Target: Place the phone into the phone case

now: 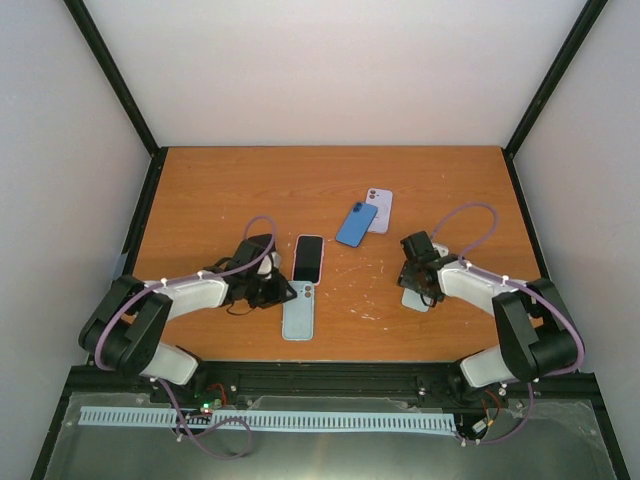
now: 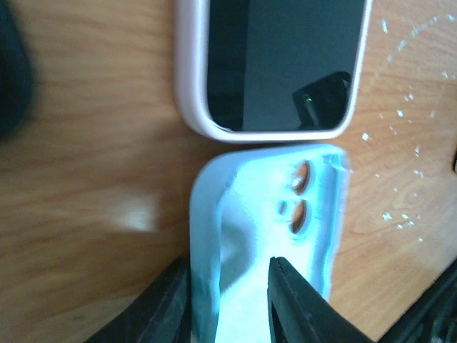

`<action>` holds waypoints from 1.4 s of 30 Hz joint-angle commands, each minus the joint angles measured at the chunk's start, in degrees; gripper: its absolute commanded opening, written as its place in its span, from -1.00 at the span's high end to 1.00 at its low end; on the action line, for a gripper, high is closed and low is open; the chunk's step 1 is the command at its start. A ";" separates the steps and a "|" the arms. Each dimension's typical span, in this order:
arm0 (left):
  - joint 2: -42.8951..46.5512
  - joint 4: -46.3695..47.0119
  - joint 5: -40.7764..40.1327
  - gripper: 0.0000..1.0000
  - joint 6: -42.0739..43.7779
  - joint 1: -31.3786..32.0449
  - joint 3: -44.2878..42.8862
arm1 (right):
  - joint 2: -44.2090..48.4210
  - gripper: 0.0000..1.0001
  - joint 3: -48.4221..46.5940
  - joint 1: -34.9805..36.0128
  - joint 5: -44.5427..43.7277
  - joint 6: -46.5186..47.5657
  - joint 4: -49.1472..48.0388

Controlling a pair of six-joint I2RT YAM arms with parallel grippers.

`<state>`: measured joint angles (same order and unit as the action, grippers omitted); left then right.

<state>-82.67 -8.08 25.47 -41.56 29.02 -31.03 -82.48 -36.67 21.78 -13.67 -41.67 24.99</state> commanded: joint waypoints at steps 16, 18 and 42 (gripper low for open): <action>2.49 8.21 5.41 -0.27 -8.65 8.69 -3.38 | 19.21 -0.17 9.97 -0.07 23.92 7.82 -7.68; 4.93 10.63 7.23 -0.38 -9.03 8.69 -3.38 | 22.38 -0.16 10.19 0.03 27.26 7.45 -8.67; 7.66 57.69 29.74 -0.99 -22.05 10.09 1.24 | 44.59 -0.11 14.13 5.13 46.06 -27.23 -39.13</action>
<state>-73.12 43.90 53.12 -62.37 37.91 -27.22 -38.61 -21.58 24.97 31.79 -64.51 -6.13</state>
